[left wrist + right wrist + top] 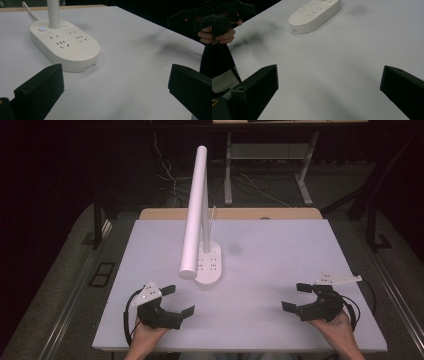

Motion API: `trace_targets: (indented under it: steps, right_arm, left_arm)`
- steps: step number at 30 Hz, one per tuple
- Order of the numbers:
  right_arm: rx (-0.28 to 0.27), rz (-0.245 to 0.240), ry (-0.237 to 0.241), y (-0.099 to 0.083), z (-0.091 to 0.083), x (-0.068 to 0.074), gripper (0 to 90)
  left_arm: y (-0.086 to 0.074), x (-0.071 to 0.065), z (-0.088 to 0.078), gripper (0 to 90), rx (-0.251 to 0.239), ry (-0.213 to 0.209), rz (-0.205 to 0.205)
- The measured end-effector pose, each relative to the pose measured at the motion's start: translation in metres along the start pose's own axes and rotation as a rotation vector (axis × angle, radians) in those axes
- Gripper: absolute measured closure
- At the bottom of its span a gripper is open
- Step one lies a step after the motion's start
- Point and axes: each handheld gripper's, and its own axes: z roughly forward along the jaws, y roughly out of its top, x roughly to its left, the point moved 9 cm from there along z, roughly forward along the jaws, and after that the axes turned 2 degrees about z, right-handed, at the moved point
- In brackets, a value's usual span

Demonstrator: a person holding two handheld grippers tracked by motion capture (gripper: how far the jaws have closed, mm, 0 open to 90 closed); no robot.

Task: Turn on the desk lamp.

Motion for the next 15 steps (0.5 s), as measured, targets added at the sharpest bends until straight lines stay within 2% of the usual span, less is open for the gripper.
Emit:
trace_targets:
  steps: [8,15]
  right_arm:
    - [0.026,-0.020,0.011,0.007,0.004,0.005,1.5]
    - [0.037,-0.019,0.016,0.015,0.007,0.002,1.5]
  left_arm:
    - [0.000,0.001,0.000,0.0,-0.006,0.003,-0.001]
    - [-0.001,0.001,-0.001,0.0,-0.002,0.007,-0.004]
